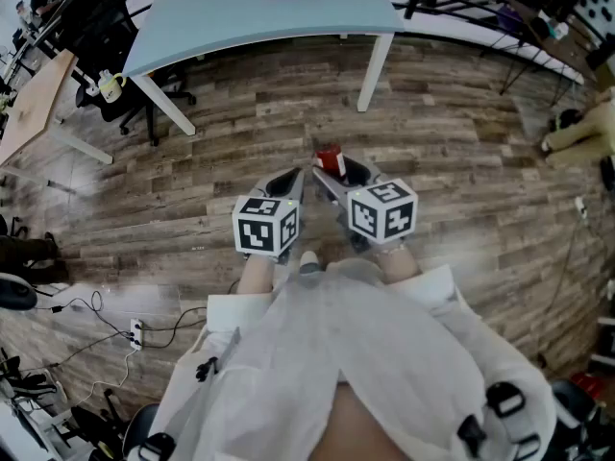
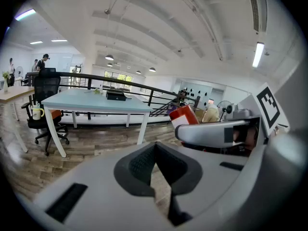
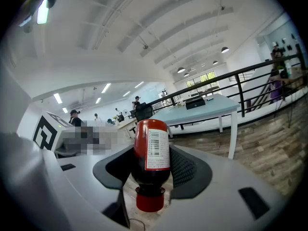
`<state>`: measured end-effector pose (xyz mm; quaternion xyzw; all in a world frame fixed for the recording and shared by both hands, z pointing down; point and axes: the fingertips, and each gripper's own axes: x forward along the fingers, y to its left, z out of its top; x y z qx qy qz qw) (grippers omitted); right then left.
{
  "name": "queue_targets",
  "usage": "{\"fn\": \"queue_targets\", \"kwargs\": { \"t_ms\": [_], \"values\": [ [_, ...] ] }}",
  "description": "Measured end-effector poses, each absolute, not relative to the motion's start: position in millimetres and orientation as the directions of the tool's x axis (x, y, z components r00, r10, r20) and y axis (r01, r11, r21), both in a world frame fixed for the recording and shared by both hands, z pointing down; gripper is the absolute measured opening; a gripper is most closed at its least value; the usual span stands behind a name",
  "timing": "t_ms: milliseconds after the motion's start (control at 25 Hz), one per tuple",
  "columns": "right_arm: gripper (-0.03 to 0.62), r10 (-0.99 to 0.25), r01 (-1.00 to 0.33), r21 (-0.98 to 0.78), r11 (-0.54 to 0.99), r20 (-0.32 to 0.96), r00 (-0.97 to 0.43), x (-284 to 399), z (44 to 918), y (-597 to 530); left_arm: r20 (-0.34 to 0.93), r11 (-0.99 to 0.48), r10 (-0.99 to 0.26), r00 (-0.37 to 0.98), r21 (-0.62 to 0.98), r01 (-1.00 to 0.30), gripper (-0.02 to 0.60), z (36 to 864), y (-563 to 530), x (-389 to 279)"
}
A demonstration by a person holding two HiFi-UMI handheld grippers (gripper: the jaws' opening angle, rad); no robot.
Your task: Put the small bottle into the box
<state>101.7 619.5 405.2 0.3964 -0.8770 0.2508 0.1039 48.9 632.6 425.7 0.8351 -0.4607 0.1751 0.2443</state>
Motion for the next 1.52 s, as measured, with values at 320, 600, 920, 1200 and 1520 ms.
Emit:
{"fn": "queue_targets", "kwargs": {
  "t_ms": [320,600,920,1200,1520],
  "values": [
    [0.209,-0.659,-0.762,-0.339,0.552,0.383,-0.647,101,406,615,0.528,-0.468,-0.669,0.524,0.249,-0.848,0.003,429,629,44],
    [0.209,-0.655,-0.763,-0.331,0.555,0.393,-0.646,98,409,615,0.528,-0.462,-0.674,0.516,0.244,-0.853,0.005,431,625,41],
    [0.209,-0.657,-0.778,-0.324,0.538,0.417,-0.628,84,416,605,0.496,-0.497,-0.676,0.545,0.239,-0.834,0.003,425,610,29],
    [0.209,-0.638,-0.779,-0.358,0.515,0.447,-0.627,69,432,594,0.540,-0.500,-0.642,0.545,0.243,-0.831,0.003,442,596,10],
    [0.209,-0.643,-0.796,-0.336,0.504,0.470,-0.605,65,440,567,0.564,-0.463,-0.624,0.541,0.291,-0.837,0.003,464,577,-9]
  ]
}}
